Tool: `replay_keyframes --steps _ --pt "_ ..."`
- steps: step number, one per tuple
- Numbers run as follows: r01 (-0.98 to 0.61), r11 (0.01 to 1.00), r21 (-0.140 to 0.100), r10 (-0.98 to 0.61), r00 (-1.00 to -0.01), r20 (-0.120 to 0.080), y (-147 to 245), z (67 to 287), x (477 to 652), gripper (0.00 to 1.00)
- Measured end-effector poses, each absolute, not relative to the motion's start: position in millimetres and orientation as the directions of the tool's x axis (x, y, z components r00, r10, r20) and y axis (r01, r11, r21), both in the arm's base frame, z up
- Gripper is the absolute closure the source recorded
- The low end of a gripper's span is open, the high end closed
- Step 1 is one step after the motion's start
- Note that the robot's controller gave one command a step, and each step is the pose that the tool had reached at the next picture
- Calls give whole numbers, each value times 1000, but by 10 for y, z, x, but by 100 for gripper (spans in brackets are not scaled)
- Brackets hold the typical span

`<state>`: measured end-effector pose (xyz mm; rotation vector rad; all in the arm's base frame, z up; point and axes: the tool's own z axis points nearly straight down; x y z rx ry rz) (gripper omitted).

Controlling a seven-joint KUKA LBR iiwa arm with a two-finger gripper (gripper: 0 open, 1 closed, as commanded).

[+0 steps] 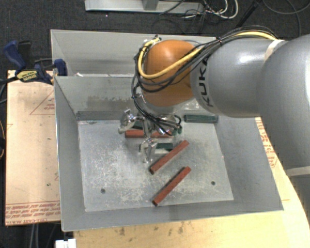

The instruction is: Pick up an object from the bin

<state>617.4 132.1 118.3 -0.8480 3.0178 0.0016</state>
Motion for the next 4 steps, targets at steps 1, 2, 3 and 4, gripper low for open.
replay_keyframes --steps 1,2,3,4 --pt "-533 846 4 -533 -846 5 1203 898 6052 0" --pt "-648 762 0 -648 -762 -5 828 866 6200 0" --pt "-608 794 -1 -608 -794 -5 598 841 6316 0" --pt "-592 806 -4 -592 -806 -26 687 800 6521 100"
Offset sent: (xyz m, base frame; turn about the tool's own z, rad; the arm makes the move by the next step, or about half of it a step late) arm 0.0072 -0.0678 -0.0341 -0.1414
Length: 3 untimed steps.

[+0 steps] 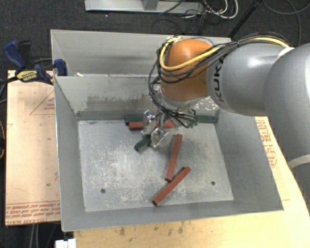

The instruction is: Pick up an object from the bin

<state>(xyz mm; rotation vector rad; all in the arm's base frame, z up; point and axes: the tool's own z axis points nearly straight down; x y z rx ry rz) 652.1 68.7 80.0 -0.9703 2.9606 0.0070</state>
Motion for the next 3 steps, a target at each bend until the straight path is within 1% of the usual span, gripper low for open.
replay_keyframes --steps 1,2,3 --pt "-591 806 -4 -591 -806 -26 686 800 6521 100" --pt "-542 840 0 -542 -840 -4 607 1890 6361 100" --pt "-541 841 0 -541 -841 -4 606 1890 6361 100"
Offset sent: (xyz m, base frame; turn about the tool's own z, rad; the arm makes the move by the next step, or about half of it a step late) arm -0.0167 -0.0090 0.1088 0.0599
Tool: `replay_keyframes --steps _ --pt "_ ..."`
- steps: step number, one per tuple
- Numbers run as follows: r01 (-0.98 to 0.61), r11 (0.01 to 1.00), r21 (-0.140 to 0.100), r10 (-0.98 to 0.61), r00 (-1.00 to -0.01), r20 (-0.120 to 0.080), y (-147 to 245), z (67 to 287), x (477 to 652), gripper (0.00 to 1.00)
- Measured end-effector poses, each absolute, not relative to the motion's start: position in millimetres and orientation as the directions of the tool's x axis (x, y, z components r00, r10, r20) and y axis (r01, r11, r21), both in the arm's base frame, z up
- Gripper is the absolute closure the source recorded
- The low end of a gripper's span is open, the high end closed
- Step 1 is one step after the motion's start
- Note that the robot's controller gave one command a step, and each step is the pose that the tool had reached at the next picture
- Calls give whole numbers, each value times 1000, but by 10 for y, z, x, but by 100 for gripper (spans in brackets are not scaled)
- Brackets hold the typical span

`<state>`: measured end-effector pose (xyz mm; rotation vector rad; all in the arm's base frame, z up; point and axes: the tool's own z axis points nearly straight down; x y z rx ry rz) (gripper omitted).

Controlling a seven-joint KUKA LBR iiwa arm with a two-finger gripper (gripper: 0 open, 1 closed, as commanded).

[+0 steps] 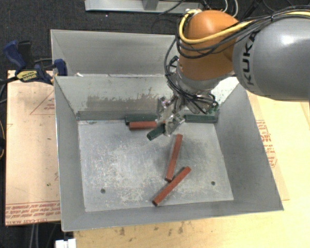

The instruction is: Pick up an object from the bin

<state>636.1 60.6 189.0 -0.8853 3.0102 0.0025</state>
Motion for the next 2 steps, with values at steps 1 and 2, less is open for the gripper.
replay_keyframes --steps 1,2 --pt "-542 840 2 -542 -840 -2 607 1905 6357 100" --pt "-672 741 -9 -672 -740 -13 574 2238 6160 100"
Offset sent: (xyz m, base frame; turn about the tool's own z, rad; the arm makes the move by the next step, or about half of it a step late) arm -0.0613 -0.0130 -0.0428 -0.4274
